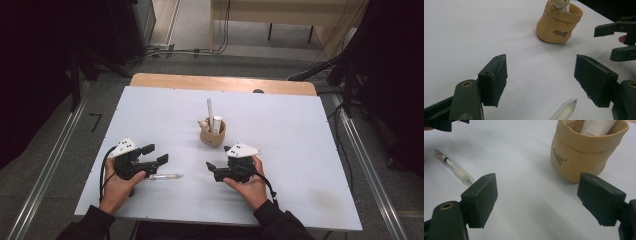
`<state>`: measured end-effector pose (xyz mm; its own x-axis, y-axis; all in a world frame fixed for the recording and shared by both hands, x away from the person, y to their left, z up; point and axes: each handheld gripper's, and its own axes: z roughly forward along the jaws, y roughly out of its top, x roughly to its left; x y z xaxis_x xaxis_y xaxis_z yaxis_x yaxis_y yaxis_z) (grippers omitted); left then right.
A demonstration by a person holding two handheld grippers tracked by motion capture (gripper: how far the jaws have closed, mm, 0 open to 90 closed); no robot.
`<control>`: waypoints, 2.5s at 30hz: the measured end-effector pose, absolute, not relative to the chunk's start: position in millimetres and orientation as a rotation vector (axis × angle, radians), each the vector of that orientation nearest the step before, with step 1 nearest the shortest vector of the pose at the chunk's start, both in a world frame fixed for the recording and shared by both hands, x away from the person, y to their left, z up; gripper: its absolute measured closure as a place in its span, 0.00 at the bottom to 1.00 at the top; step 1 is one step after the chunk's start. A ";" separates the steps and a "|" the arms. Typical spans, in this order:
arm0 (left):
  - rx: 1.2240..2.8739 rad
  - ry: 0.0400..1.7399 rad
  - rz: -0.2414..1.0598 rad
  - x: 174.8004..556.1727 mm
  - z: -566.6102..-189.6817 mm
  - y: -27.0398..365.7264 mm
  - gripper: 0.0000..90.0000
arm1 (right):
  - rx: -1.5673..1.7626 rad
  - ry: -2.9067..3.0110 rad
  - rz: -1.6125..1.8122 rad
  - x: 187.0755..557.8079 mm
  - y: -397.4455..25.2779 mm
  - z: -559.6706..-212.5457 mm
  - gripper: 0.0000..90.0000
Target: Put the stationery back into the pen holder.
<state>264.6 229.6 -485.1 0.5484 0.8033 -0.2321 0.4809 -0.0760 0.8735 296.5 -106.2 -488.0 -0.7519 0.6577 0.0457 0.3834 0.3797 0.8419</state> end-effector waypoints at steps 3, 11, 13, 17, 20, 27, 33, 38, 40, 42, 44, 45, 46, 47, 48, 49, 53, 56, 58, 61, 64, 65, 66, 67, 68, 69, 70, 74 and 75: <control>1.754 1.069 0.391 263.7 -485.9 228.6 0.30 | 0.921 2.349 1.309 295.6 -109.3 -487.6 0.17; 1.806 1.036 0.421 259.3 -487.7 225.1 0.30 | 0.950 2.336 1.311 295.9 -122.6 -486.3 0.17; 1.812 1.036 0.417 258.7 -488.6 225.2 0.29 | 0.958 2.332 1.311 295.7 -124.7 -485.9 0.17; 1.817 1.036 0.420 257.0 -489.4 225.2 0.29 | 0.961 2.327 1.305 295.3 -128.3 -485.6 0.17; 1.820 1.034 0.420 255.5 -489.7 225.1 0.29 | 0.967 2.317 1.305 295.8 -132.9 -484.3 0.17; 1.868 1.005 0.432 252.4 -492.5 220.3 0.29 | 0.988 2.301 1.298 295.2 -141.9 -483.8 0.17; 1.916 0.966 0.429 251.0 -495.4 214.5 0.29 | 0.996 2.295 1.298 295.2 -145.0 -483.3 0.17; 1.959 0.938 0.425 250.5 -498.4 210.9 0.29 | 0.997 2.294 1.299 295.0 -145.3 -483.1 0.18; 1.965 0.936 0.425 250.5 -499.2 210.2 0.29 | 0.997 2.293 1.299 295.2 -145.4 -483.2 0.18; 1.968 0.932 0.423 250.3 -499.1 209.9 0.30 | 0.999 2.295 1.299 295.4 -145.3 -483.4 0.18; 1.976 0.932 0.425 249.8 -499.4 209.1 0.31 | 1.000 2.294 1.297 295.4 -145.2 -483.6 0.18; 1.980 0.929 0.425 249.9 -500.1 208.5 0.31 | 1.000 2.295 1.296 295.4 -145.1 -483.6 0.18; 1.989 0.927 0.427 249.9 -500.6 208.1 0.31 | 1.000 2.294 1.296 295.4 -145.1 -483.6 0.18; 1.996 0.924 0.425 249.9 -501.1 207.6 0.32 | 1.000 2.294 1.296 295.5 -145.1 -483.6 0.18; 2.004 0.920 0.422 249.9 -502.0 206.5 0.33 | 1.001 2.293 1.296 295.5 -145.2 -483.6 0.18; 2.013 0.917 0.421 249.9 -502.7 205.7 0.33 | 1.002 2.293 1.297 295.6 -145.3 -483.6 0.18; 2.042 0.899 0.414 249.7 -505.1 202.4 0.33 | 1.002 2.293 1.297 295.6 -145.4 -483.7 0.18; 2.059 0.895 0.408 249.5 -506.8 201.0 0.35 | 1.003 2.291 1.296 295.9 -145.6 -484.0 0.19; 2.076 0.886 0.405 249.9 -508.3 200.6 0.35 | 1.012 2.290 1.296 296.5 -146.2 -484.3 0.19; 2.088 0.879 0.398 250.1 -509.3 199.7 0.37 | 1.011 2.288 1.295 296.5 -146.3 -484.3 0.19; 2.102 0.881 0.395 250.4 -510.6 199.0 0.38 | 1.008 2.287 1.295 296.3 -146.2 -484.2 0.19; 2.103 0.883 0.394 250.6 -511.2 199.0 0.39 | 1.008 2.286 1.294 296.4 -146.2 -484.3 0.19; 2.109 0.881 0.396 250.8 -511.4 199.1 0.39 | 1.011 2.286 1.294 296.4 -146.2 -484.3 0.19; 2.109 0.883 0.394 250.9 -511.7 198.9 0.39 | 1.010 2.285 1.296 296.5 -146.2 -484.2 0.19; 2.108 0.884 0.394 251.0 -511.9 198.7 0.40 | 1.010 2.284 1.297 296.4 -146.2 -484.1 0.19; 2.112 0.883 0.395 251.0 -512.0 198.5 0.40 | 1.009 2.284 1.297 296.3 -146.3 -484.1 0.19; 2.116 0.880 0.395 251.1 -512.2 198.4 0.41 | 1.008 2.284 1.296 296.3 -146.3 -484.1 0.19; 2.141 0.872 0.392 251.4 -514.2 196.8 0.41 | 1.011 2.285 1.293 296.5 -146.3 -484.3 0.19; 2.138 0.872 0.396 251.0 -514.7 196.0 0.41 | 1.011 2.286 1.293 296.5 -146.2 -484.3 0.20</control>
